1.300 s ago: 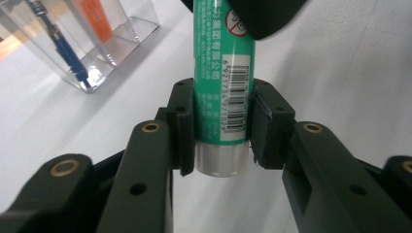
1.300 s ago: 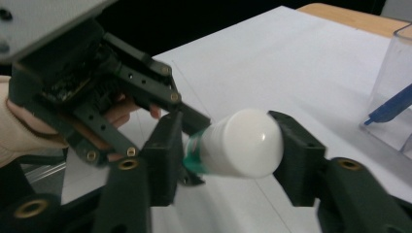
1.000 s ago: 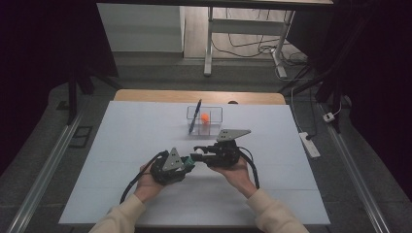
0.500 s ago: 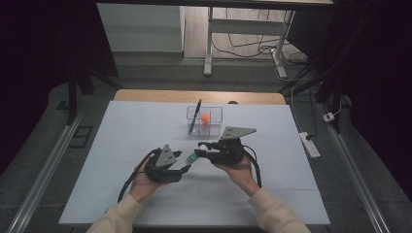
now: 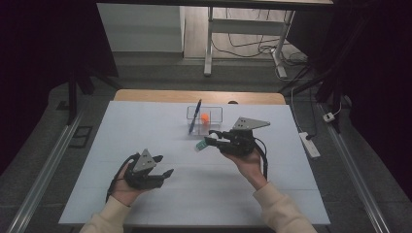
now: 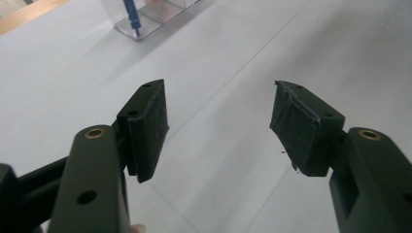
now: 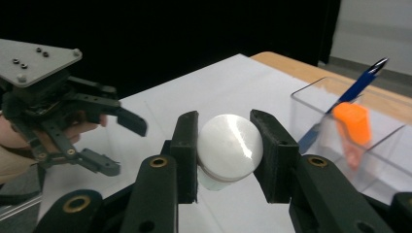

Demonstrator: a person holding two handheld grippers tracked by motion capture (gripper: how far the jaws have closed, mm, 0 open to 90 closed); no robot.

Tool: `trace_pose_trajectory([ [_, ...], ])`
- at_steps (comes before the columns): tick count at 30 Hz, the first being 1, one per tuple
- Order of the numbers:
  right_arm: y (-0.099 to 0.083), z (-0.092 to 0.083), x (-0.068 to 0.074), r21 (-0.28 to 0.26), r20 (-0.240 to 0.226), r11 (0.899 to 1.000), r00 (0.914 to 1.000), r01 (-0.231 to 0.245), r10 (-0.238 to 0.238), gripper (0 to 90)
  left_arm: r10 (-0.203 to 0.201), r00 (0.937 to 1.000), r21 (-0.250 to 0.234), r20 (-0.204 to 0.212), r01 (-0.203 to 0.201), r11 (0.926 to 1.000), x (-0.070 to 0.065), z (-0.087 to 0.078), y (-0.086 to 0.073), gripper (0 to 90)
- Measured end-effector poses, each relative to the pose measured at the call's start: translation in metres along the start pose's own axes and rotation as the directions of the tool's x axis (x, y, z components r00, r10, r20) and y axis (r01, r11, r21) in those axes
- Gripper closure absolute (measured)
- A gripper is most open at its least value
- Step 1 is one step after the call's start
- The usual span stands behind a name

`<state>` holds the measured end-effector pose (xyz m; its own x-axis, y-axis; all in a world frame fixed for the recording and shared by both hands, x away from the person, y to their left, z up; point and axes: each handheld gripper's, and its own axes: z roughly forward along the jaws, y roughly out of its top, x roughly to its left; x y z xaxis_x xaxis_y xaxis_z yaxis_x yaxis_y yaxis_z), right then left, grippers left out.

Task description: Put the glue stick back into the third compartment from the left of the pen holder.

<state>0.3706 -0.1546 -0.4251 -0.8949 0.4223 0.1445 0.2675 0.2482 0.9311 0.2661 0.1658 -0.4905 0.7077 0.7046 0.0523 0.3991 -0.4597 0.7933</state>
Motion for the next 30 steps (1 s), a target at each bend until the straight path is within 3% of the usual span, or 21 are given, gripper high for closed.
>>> trace_pose_trajectory([
  [14,0.019,-0.01,-0.025,-0.031,0.1,0.999,0.9949,-0.014,0.017,64.1,-0.067,0.9977,0.016,-0.01,0.067,0.9976,0.016,-0.016,-0.029,37.9],
  [22,0.036,-0.011,-0.046,-0.031,0.2,0.999,0.9796,-0.012,0.018,64.1,-0.094,0.9953,0.026,-0.024,0.095,0.9952,0.024,-0.022,-0.043,37.7],
  [25,0.04,-0.007,-0.055,-0.011,0.245,1.0,0.9696,-0.005,0.008,64.0,-0.098,0.9949,0.031,-0.023,0.098,0.9947,0.025,-0.021,-0.044,37.5],
  [30,0.04,0.005,-0.076,-0.005,0.302,0.999,0.9525,-0.041,0.041,64.0,-0.093,0.9955,0.035,-0.019,0.093,0.9951,0.025,-0.02,-0.044,37.3],
])
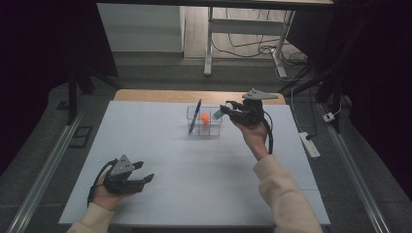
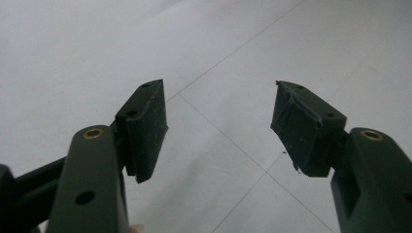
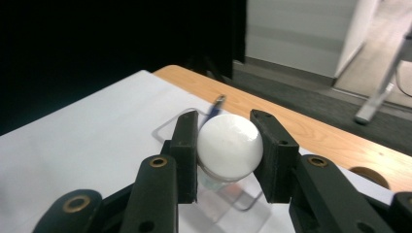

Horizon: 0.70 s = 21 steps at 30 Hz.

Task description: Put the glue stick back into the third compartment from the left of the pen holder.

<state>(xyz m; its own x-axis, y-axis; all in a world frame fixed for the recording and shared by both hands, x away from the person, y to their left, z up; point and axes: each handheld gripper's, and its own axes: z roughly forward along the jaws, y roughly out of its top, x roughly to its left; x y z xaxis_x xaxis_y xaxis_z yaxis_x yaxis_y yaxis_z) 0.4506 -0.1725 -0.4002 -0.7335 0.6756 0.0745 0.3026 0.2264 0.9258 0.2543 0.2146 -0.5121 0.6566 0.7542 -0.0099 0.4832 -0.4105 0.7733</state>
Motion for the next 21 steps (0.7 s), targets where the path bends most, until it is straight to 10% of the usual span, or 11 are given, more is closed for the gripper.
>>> trace_pose_trajectory([
  [21,-0.016,0.026,-0.015,0.061,0.003,0.997,0.9992,-0.04,0.04,49.6,-0.001,1.0,0.012,-0.004,0.001,0.9999,0.002,0.002,-0.001,36.7],
])
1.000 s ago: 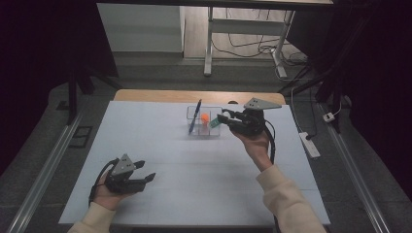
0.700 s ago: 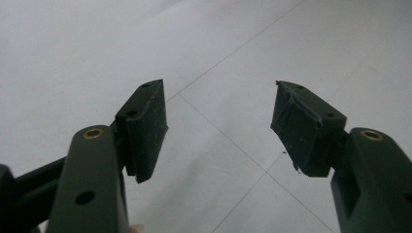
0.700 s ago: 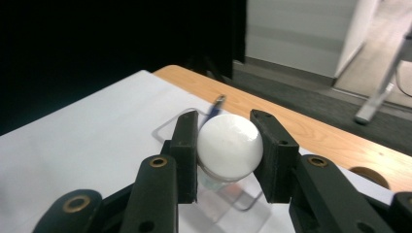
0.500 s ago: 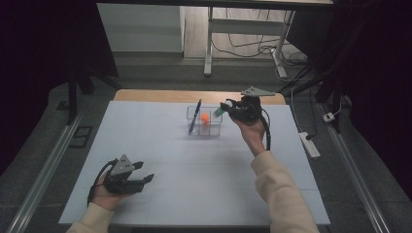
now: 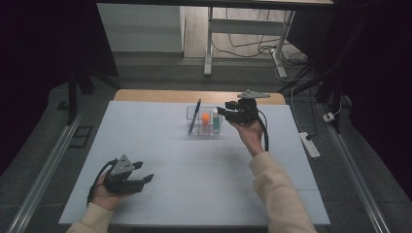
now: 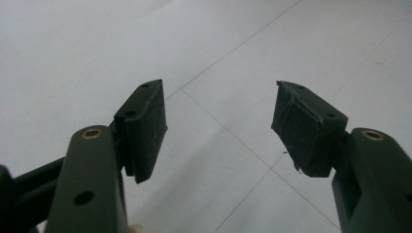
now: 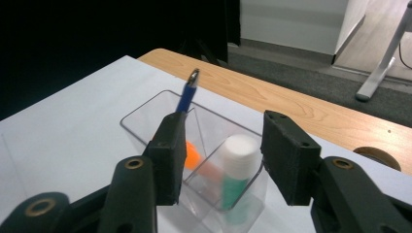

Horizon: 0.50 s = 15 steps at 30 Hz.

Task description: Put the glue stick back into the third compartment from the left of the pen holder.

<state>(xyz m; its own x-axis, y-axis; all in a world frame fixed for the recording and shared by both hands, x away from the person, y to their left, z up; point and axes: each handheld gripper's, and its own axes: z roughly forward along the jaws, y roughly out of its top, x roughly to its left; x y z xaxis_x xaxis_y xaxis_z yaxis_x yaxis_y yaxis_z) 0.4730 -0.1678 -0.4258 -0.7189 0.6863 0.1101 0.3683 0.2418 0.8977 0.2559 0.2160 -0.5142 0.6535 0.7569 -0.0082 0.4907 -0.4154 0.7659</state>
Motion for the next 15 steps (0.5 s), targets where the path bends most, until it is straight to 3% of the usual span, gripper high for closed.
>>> trace_pose_trajectory([
  [8,-0.011,-0.021,0.002,-0.01,-0.035,1.0,0.9992,0.016,-0.017,48.6,0.001,1.0,0.002,0.0,-0.001,1.0,0.0,0.001,0.0,36.6],
  [15,-0.036,-0.036,0.003,0.005,-0.055,1.0,0.9984,0.008,-0.008,47.9,-0.002,1.0,0.008,-0.002,0.002,1.0,0.001,0.002,0.001,36.5],
])
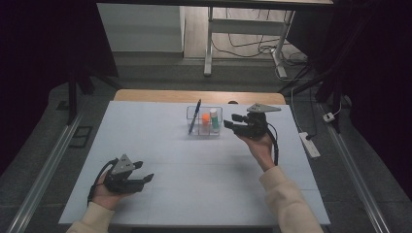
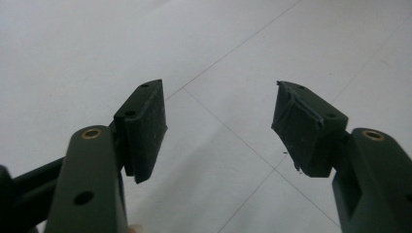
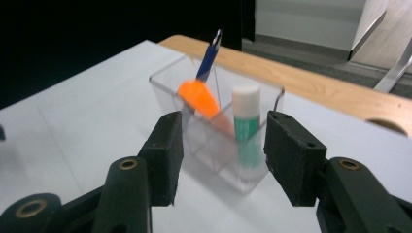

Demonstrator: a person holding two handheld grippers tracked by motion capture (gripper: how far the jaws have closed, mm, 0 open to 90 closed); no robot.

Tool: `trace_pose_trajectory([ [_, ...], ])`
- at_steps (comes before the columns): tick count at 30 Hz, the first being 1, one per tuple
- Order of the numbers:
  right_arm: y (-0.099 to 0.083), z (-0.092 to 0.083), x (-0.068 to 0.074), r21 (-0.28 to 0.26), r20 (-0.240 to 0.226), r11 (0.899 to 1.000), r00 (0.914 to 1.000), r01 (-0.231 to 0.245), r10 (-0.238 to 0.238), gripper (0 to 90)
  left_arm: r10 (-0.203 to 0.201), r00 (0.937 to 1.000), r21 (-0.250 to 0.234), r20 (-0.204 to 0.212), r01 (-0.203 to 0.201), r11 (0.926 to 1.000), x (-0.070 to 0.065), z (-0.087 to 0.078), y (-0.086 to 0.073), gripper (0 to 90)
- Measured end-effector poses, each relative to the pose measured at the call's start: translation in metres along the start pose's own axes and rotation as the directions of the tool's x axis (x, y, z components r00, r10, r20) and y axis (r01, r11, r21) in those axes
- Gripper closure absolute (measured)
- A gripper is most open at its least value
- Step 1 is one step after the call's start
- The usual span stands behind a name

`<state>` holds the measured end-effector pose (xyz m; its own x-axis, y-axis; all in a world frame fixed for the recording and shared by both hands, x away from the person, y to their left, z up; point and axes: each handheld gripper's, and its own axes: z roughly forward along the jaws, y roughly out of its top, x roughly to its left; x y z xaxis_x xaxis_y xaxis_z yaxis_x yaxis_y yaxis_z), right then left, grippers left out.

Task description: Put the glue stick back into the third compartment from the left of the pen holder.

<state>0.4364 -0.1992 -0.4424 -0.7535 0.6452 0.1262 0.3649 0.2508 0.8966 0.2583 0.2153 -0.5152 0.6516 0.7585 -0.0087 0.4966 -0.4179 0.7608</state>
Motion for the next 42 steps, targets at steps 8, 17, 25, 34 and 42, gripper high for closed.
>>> trace_pose_trajectory([
  [8,-0.031,-0.019,0.004,0.038,-0.019,0.999,0.9997,0.013,-0.012,47.3,-0.003,1.0,0.007,-0.002,0.003,1.0,0.001,0.002,0.0,36.1],
  [17,-0.057,-0.046,0.005,0.086,-0.02,0.996,0.9996,0.02,-0.018,45.8,-0.008,1.0,0.004,-0.001,0.008,1.0,0.002,0.002,0.0,36.1],
  [25,-0.083,-0.074,0.01,0.106,-0.047,0.994,0.9983,0.04,-0.036,45.1,-0.01,0.9999,0.0,-0.005,0.01,1.0,0.002,0.001,0.0,36.1],
  [34,-0.1,-0.092,0.013,0.13,-0.049,0.99,0.9974,0.059,-0.053,44.8,-0.015,0.9999,-0.005,-0.008,0.015,0.9999,0.003,0.001,0.0,36.1],
  [42,-0.103,-0.098,0.013,0.115,-0.052,0.992,0.9975,0.055,-0.049,44.8,-0.019,0.9998,-0.005,-0.008,0.019,0.9998,0.004,0.001,0.001,36.0],
])
